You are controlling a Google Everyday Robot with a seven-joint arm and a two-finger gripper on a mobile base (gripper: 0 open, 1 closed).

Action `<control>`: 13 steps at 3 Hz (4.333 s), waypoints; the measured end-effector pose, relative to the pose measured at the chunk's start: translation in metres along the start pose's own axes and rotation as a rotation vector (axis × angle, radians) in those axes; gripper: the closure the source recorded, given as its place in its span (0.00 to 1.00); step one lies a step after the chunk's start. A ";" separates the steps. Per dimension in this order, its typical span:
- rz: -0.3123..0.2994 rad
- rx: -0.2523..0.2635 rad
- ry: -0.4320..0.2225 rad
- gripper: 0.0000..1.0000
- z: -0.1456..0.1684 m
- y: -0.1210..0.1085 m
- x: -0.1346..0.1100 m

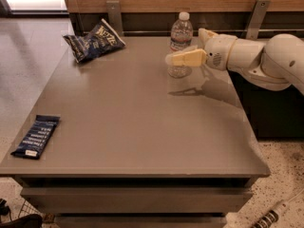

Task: Move water bottle near rxbar blueberry

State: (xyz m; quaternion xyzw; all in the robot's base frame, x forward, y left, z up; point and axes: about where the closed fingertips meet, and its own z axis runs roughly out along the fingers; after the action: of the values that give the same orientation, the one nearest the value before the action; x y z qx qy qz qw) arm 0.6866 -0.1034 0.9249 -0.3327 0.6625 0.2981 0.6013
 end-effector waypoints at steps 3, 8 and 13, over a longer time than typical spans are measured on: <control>-0.004 -0.046 -0.072 0.39 0.025 -0.006 0.010; -0.018 -0.120 -0.105 1.00 0.018 0.058 -0.025; -0.032 -0.393 -0.083 1.00 0.028 0.292 -0.002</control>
Offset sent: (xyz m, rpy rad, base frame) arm 0.0310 0.0144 -0.0209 0.0978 -0.0777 0.0668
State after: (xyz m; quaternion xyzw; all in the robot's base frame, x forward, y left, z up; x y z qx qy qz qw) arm 0.4704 0.0944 0.9230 -0.4418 0.5609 0.4254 0.5561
